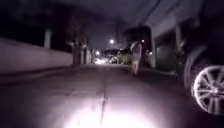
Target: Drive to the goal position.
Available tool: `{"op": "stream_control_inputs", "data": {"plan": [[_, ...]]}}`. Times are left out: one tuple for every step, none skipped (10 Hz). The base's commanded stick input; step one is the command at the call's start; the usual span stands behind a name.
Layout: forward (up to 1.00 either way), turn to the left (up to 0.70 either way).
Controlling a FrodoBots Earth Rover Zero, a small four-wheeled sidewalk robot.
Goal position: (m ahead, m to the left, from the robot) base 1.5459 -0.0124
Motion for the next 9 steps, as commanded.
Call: {"op": "stream_control_inputs", "data": {"plan": [[1.00,0.00],[1.00,0.00],[1.00,0.00],[1.00,0.00],[1.00,0.00],[1.00,0.00],[1.00,0.00],[1.00,0.00],[1.00,0.00]]}}
